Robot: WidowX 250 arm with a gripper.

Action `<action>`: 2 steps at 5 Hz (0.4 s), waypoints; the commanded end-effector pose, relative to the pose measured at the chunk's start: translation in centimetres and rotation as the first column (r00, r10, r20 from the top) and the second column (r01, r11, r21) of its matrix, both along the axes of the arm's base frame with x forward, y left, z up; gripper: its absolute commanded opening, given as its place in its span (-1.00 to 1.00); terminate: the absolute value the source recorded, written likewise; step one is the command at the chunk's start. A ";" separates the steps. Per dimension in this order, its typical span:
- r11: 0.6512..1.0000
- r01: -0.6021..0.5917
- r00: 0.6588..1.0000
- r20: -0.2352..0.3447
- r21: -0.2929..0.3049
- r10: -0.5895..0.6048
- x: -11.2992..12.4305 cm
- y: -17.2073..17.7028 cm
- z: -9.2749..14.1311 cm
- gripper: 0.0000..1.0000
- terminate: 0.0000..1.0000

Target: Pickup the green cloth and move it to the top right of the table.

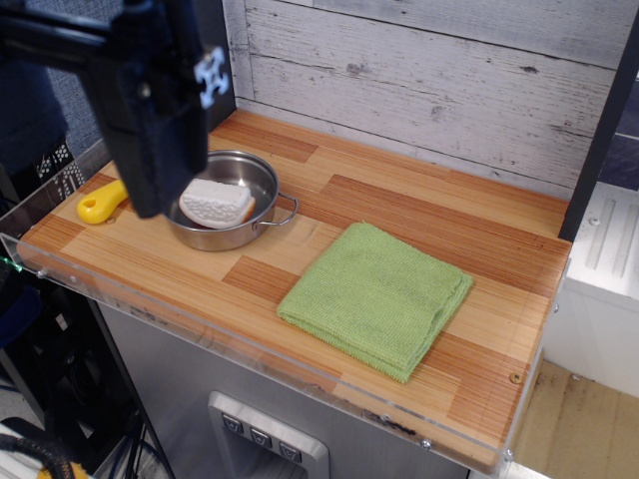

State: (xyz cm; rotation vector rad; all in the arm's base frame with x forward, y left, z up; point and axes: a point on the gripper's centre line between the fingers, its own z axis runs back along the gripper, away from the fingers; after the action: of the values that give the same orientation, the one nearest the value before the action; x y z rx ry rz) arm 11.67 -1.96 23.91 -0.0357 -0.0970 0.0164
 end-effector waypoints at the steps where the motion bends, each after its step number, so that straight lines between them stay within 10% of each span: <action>1: 1.000 0.000 1.000 0.000 0.000 0.000 0.0 0.0 0.0 1.00 -1.00; 2: 0.996 -0.005 1.000 0.009 -0.087 0.006 1.7 0.0 0.4 1.00 -1.00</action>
State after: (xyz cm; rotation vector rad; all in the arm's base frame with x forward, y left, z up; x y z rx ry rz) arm 13.51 -2.03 23.78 -0.1273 -0.0837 0.0256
